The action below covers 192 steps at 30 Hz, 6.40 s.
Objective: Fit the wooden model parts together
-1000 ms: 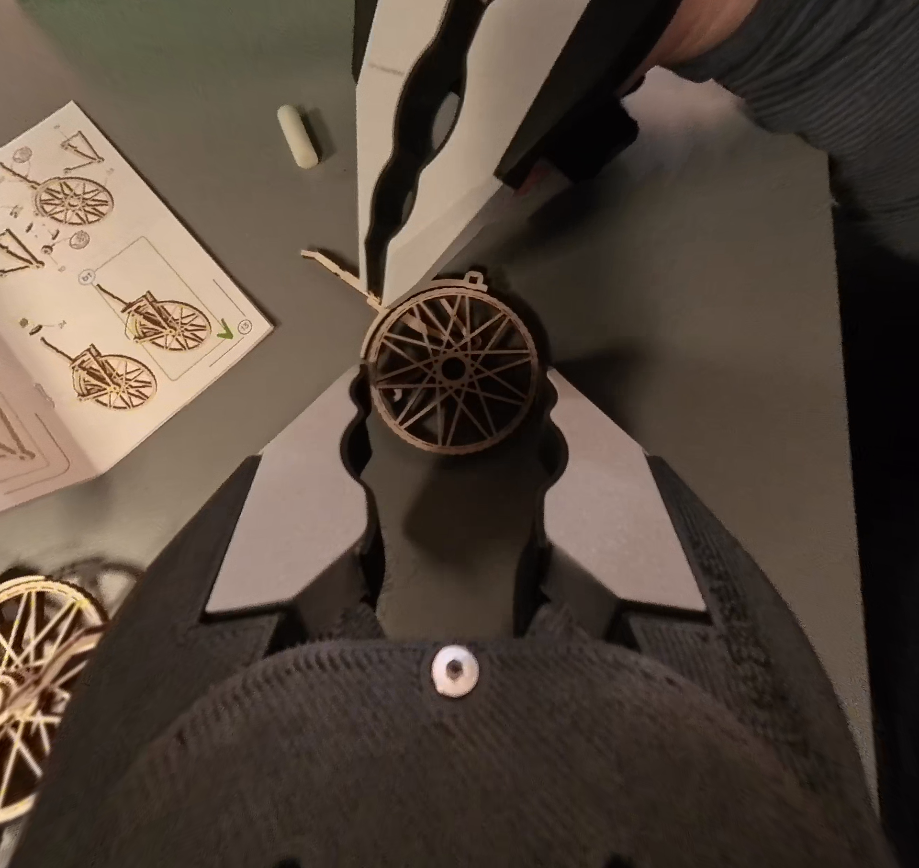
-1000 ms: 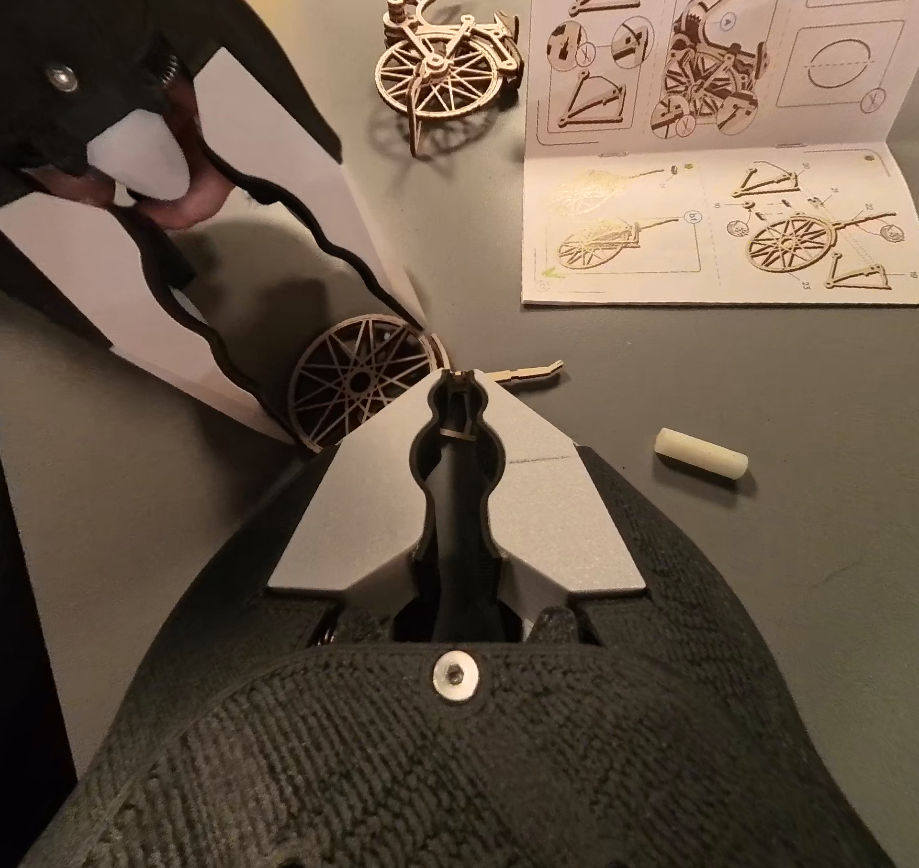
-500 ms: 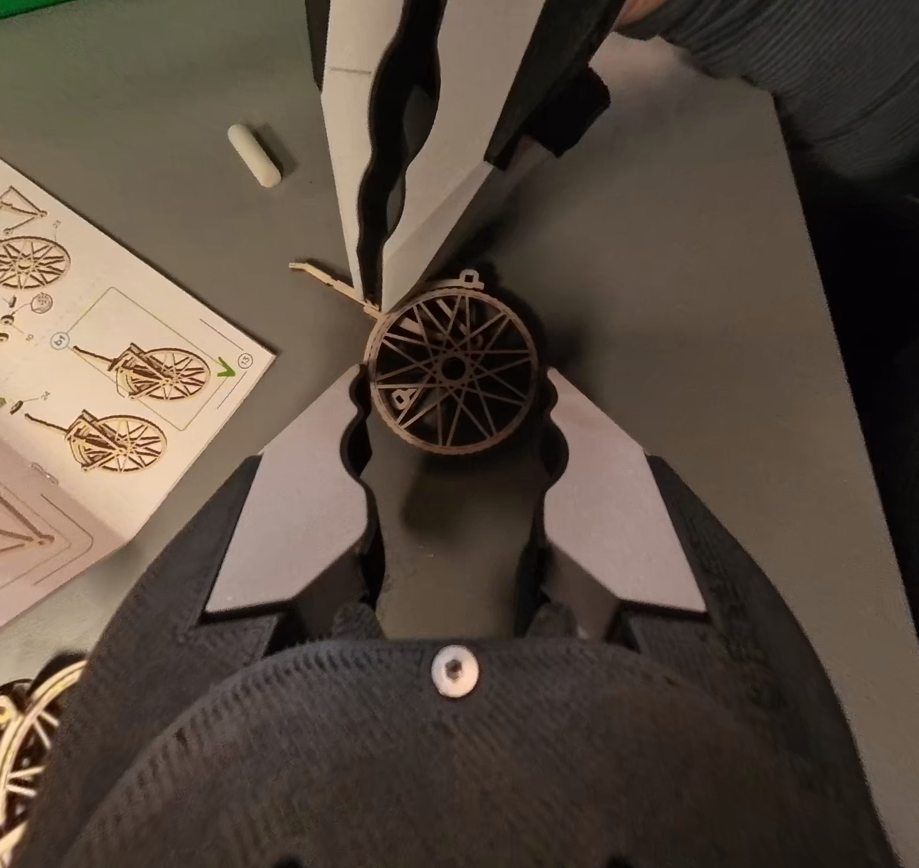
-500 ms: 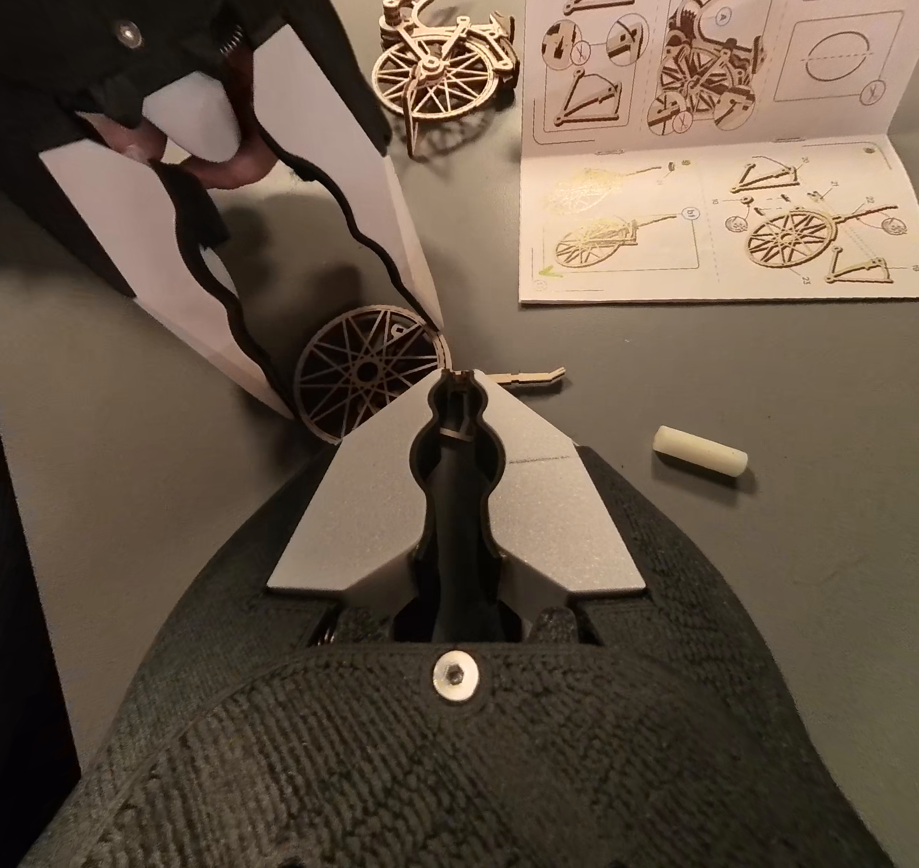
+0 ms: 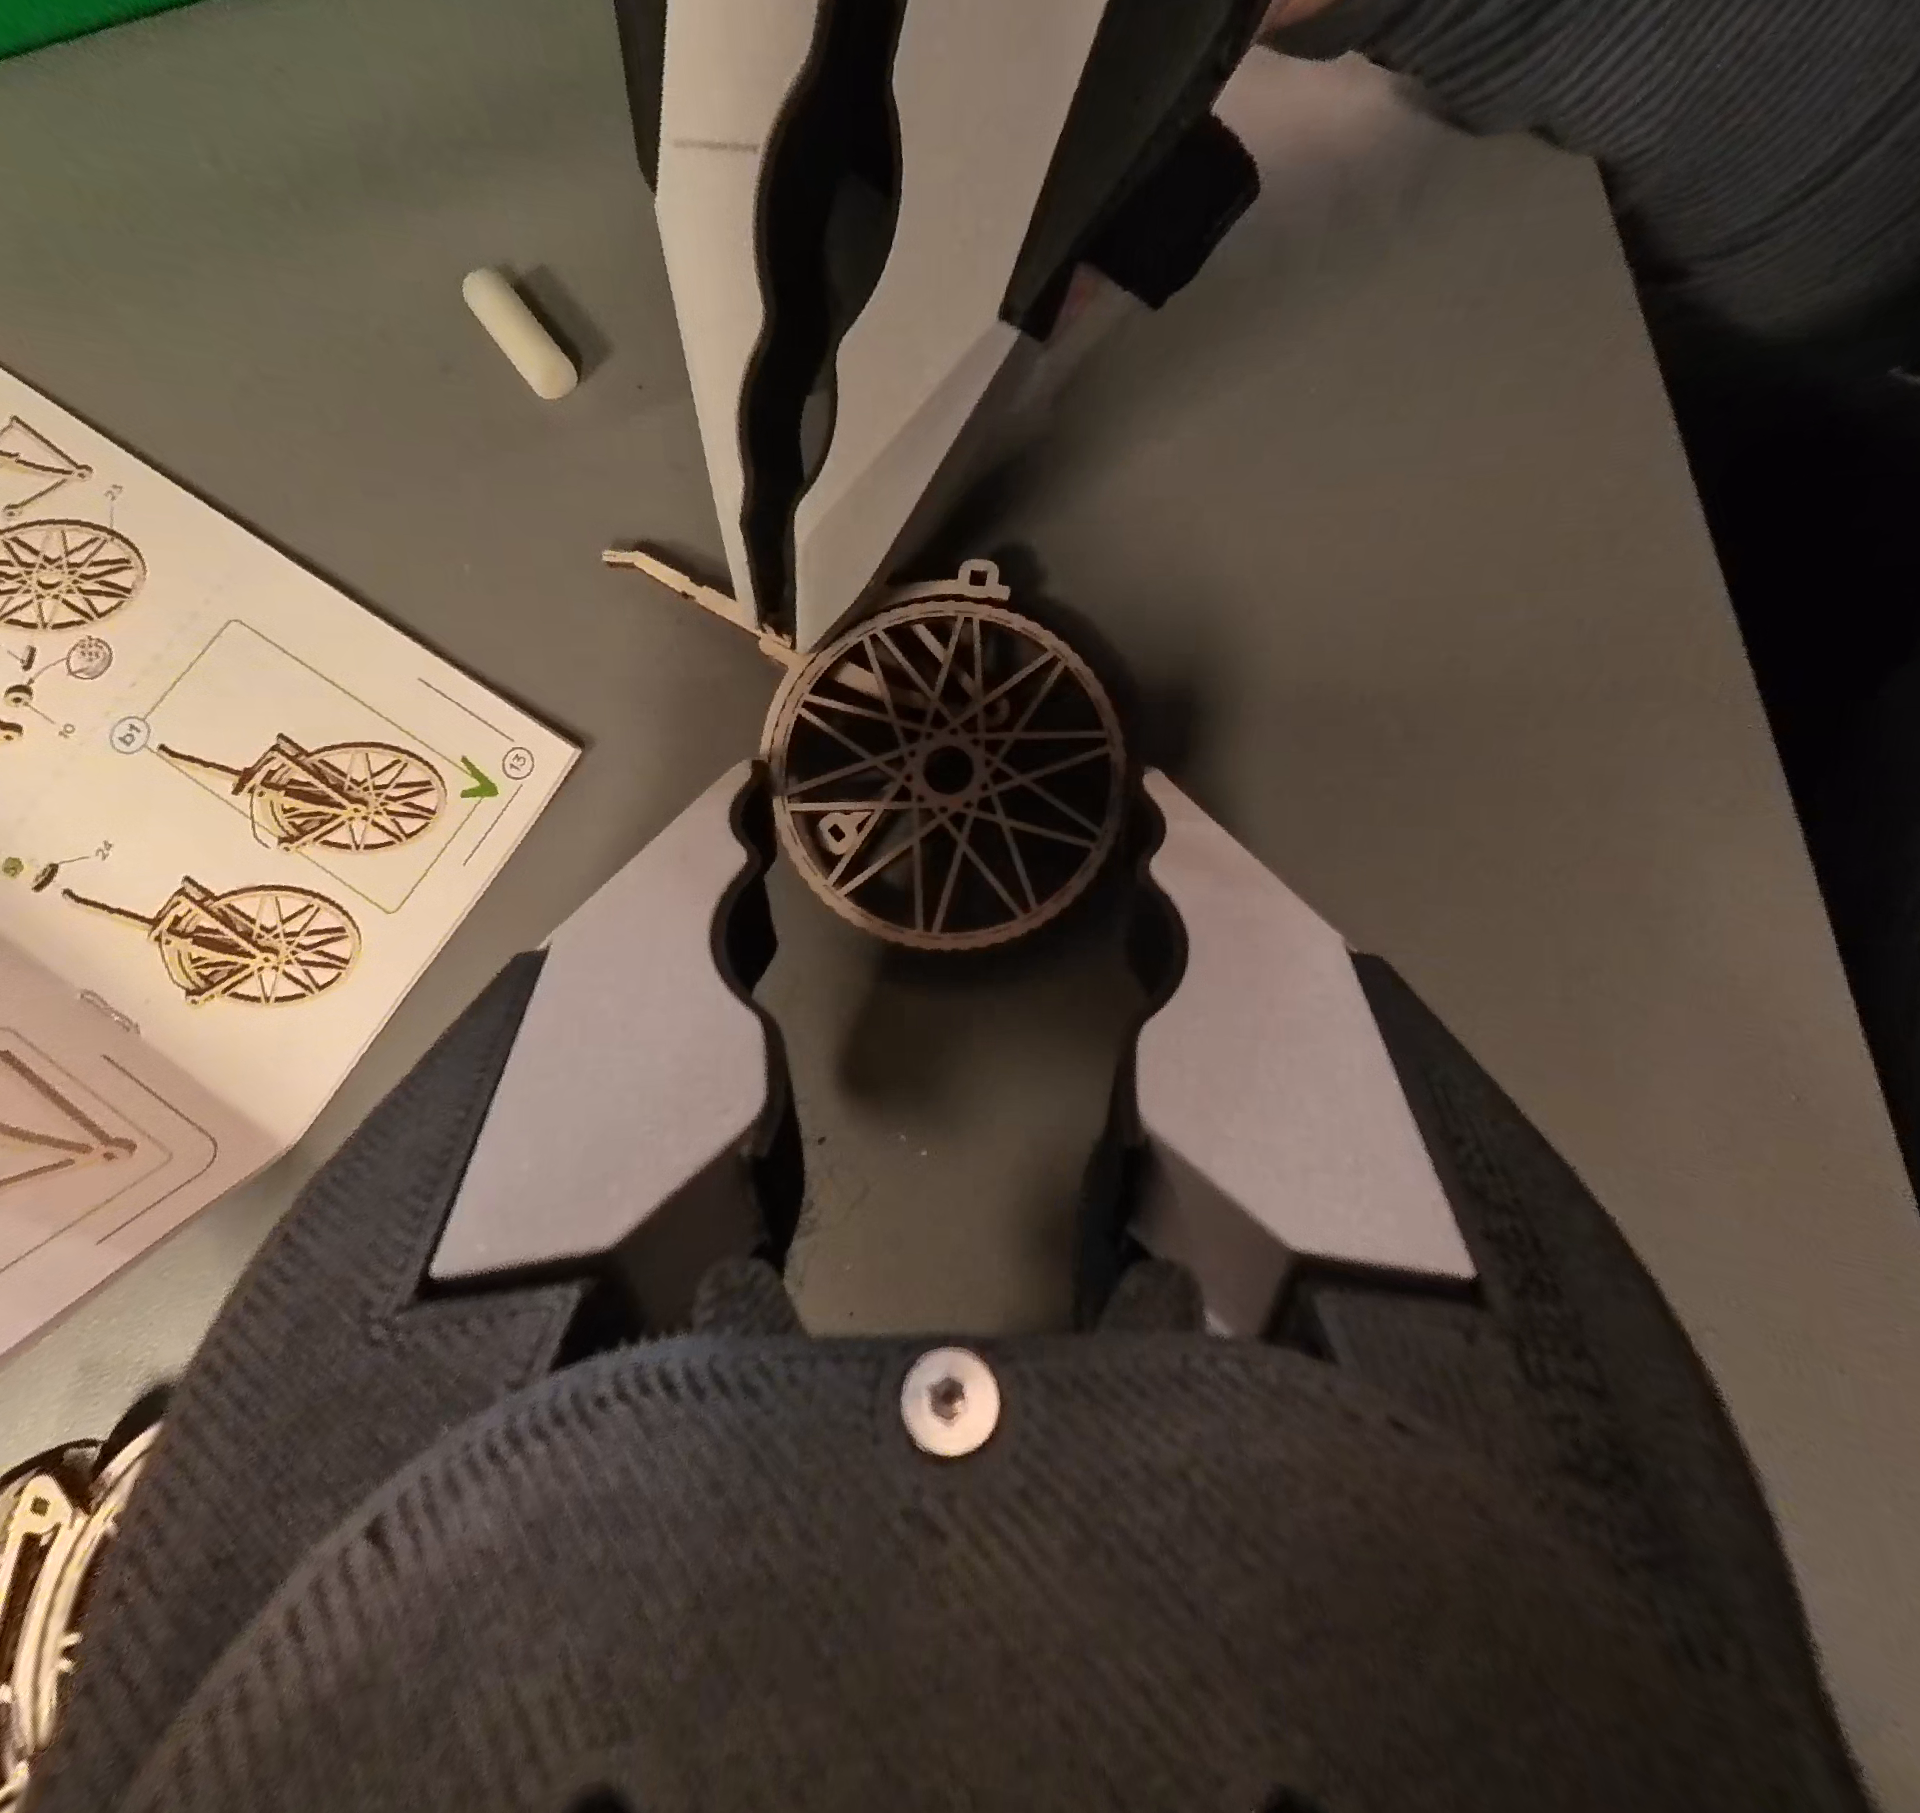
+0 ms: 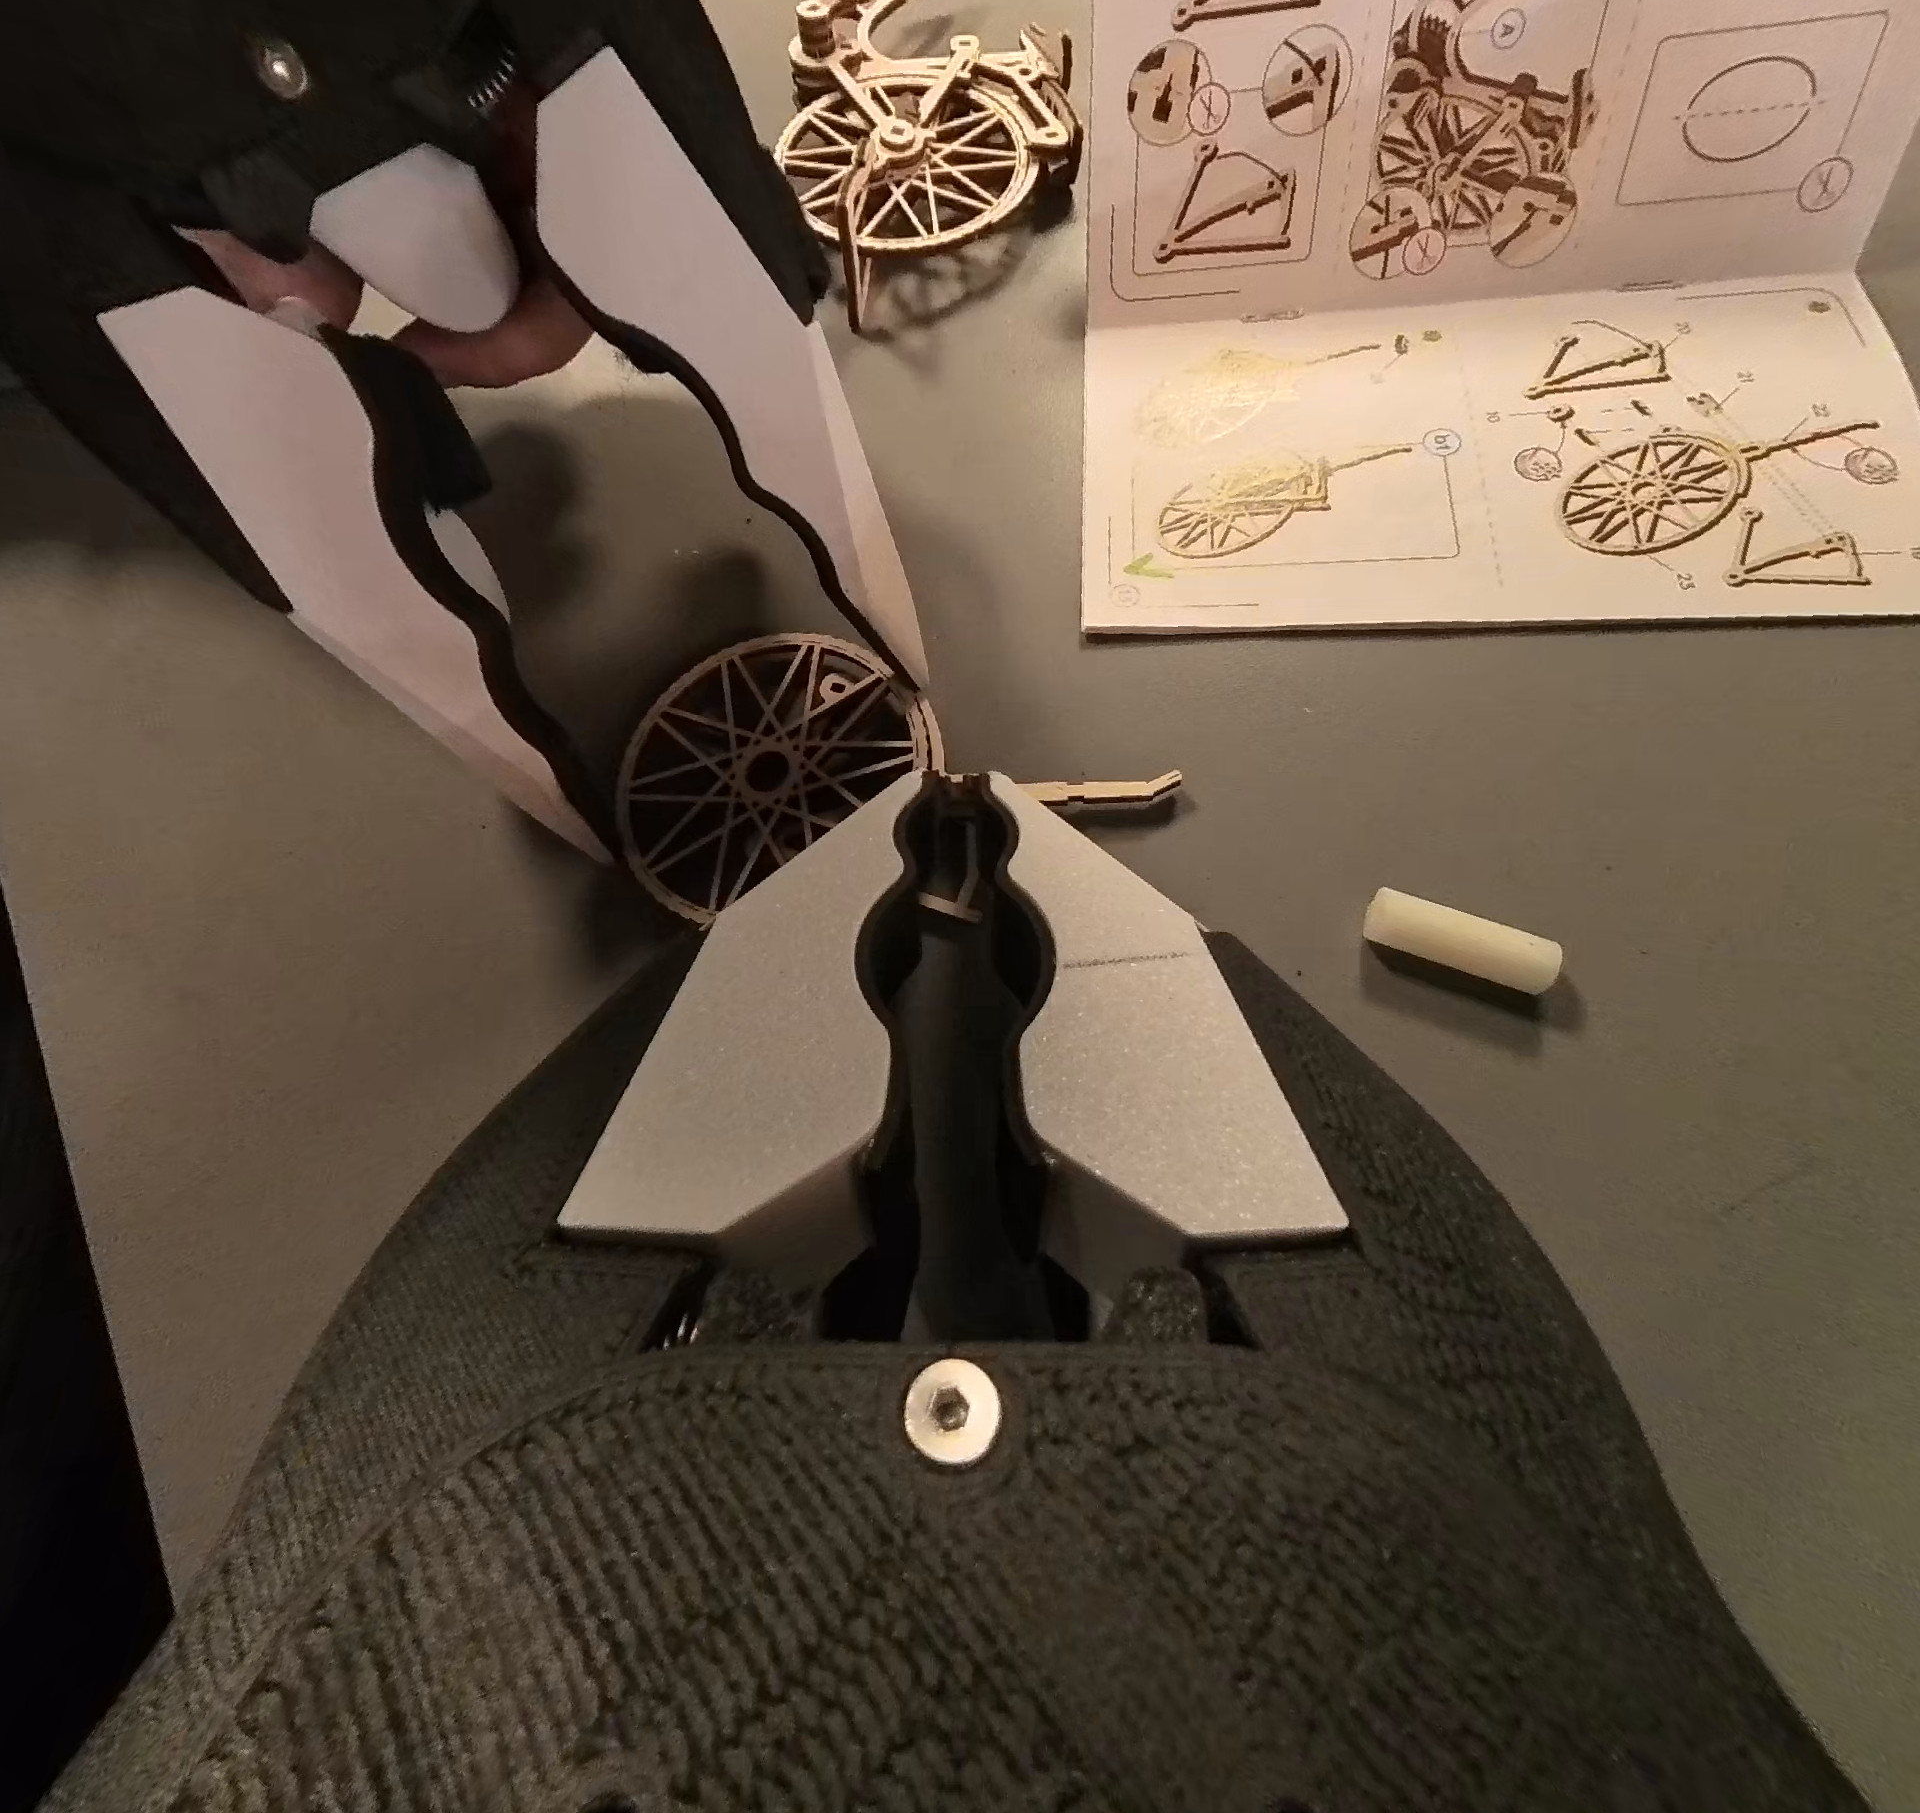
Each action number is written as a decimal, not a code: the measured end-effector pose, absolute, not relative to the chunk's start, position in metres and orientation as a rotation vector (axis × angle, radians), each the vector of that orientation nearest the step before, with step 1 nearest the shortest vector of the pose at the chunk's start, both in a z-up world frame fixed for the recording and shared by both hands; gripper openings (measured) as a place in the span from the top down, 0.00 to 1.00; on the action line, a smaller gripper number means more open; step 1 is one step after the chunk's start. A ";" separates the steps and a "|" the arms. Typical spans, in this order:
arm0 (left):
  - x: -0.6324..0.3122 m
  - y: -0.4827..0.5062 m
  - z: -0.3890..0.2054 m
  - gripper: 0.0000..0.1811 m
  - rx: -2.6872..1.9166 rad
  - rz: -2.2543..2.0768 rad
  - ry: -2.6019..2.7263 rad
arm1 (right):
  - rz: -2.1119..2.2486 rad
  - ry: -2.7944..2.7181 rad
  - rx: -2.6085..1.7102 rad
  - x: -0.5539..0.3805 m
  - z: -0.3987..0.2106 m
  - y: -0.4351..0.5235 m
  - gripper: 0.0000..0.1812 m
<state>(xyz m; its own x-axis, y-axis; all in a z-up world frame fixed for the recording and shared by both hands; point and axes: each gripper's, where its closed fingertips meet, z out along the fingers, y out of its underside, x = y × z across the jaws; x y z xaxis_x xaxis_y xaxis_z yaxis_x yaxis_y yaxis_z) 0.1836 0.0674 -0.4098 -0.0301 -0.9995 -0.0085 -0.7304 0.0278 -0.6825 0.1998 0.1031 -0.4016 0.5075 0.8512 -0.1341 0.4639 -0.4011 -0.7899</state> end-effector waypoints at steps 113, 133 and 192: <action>0.144 0.041 -0.391 0.63 -1.859 -0.679 1.397 | 0.708 -1.062 -2.051 0.200 -0.402 0.104 0.98; 0.188 0.064 -0.409 0.63 -1.850 -0.648 1.472 | 0.695 -1.068 -2.046 0.200 -0.402 0.104 0.98; 0.174 0.059 -0.410 0.56 -1.840 -0.648 1.474 | -0.058 -1.282 -1.663 0.229 -0.400 0.138 1.00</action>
